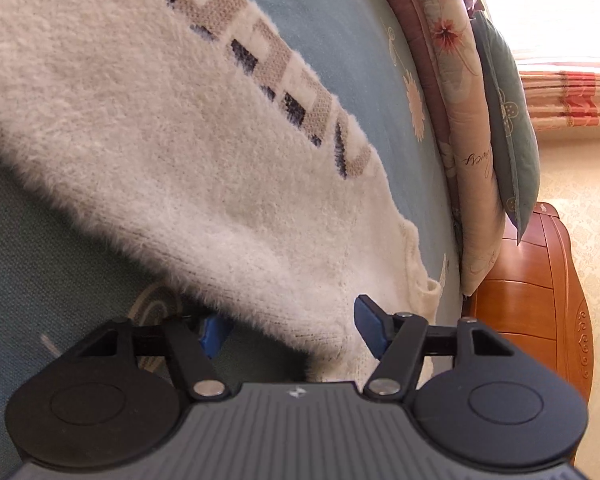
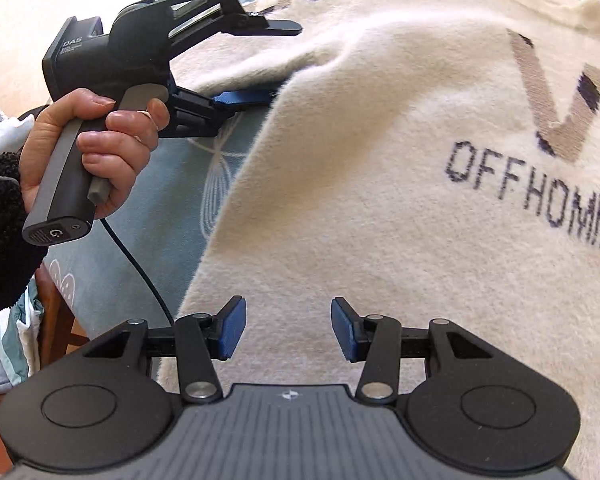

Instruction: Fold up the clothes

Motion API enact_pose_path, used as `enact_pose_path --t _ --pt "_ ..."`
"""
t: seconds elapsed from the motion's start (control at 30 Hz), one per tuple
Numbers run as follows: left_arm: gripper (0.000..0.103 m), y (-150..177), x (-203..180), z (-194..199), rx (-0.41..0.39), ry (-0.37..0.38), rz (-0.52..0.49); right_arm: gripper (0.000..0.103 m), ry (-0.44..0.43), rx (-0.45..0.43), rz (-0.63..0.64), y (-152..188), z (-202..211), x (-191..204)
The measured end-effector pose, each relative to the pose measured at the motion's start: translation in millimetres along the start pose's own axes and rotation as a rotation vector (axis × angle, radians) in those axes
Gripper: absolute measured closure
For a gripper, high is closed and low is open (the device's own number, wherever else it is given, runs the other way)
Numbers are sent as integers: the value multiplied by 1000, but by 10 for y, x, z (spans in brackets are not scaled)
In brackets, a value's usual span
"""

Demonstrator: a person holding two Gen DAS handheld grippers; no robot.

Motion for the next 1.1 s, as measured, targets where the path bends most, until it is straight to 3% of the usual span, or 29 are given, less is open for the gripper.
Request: enact_pose_path --t 0.03,0.07,0.3,0.4,0.47,0.6,0.67,0.83,0.97,1.03,1.1 --pt "83 -30 -38 -1 -17 -51 -52 51 5 -9 -16 7 17 -35" --pt "89 -62 -77 1 -34 -102 -104 51 10 -17 -31 14 34 -70" --pt "91 -401 -501 128 -129 -213 -356 51 20 -57 -80 107 116 -128" --pt "88 -385 -457 32 -78 -252 -378 51 28 -58 -98 179 143 -196" --pt "86 -344 -397 22 -53 -237 -360 51 34 -58 -107 164 154 -185" --pt "67 -201 -292 117 -21 -259 -360 51 60 -67 -111 148 174 -182" --pt "67 -113 -295 188 -13 -278 -389 51 82 -72 -101 154 196 -179" --pt "66 261 -590 402 -2 -314 -589 51 190 -106 -64 195 324 -307" --pt "62 791 -975 400 6 -305 -870 51 285 -138 -78 216 418 -658" --pt "49 1100 -1141 304 26 -284 -1010 51 333 -159 -92 223 494 -863" --pt "48 1392 -1204 127 49 -274 -1120 48 386 -196 -106 224 596 -1105"
Point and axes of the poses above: each gripper's, at about its wrist camera, not at the fingertips, and z roughly against the way its jaws point, x to its left, y to its underside, the point moved 9 cm from there along -z, roughly the way its jaws point, and after that the axes turned 6 degrees about x, right-handed, at the moved point
